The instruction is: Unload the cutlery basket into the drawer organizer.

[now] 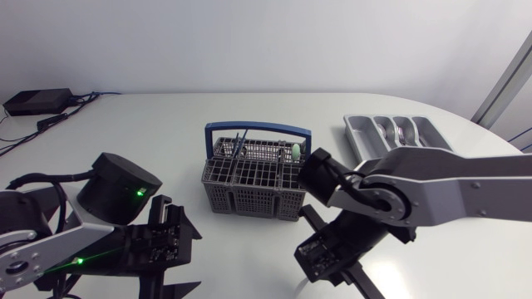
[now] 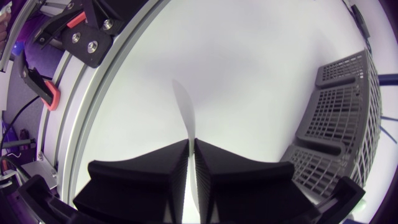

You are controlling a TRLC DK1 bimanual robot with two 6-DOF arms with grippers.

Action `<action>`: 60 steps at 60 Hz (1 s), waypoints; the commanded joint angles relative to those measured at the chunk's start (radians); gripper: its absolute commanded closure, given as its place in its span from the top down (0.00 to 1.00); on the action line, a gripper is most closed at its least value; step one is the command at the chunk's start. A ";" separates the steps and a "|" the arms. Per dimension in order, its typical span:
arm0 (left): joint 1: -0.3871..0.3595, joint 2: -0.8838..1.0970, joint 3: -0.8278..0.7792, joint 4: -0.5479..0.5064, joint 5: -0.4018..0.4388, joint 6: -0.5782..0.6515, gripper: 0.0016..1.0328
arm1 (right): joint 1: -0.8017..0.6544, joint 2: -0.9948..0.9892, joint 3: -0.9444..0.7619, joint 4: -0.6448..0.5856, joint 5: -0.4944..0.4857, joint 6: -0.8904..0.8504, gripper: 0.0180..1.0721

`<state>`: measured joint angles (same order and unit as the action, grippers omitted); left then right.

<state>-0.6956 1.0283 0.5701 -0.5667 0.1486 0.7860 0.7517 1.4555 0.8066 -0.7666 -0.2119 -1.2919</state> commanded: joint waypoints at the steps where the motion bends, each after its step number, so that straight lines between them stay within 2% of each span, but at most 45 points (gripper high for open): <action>1: 0.005 0.015 0.030 0.004 0.005 -0.010 0.85 | -0.046 -0.043 -0.041 -0.028 0.002 -0.040 0.11; 14: 0.007 0.007 0.036 0.005 0.005 -0.030 0.85 | -0.262 -0.150 -0.063 -0.053 0.003 -0.130 0.11; 27: 0.015 0.007 0.051 0.018 0.005 -0.065 0.85 | -0.609 -0.185 -0.040 -0.092 -0.014 -0.340 0.11; 41: 0.008 0.004 0.053 0.019 0.005 -0.074 0.85 | -0.902 -0.070 0.082 -0.155 -0.032 -0.523 0.11; 60: 0.010 -0.011 0.054 0.019 0.005 -0.074 0.85 | -1.135 0.189 0.316 -0.198 -0.038 -0.621 0.11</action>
<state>-0.6884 1.0275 0.5976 -0.5484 0.1486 0.7288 -0.3412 1.5642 1.0679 -0.9424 -0.2420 -1.8572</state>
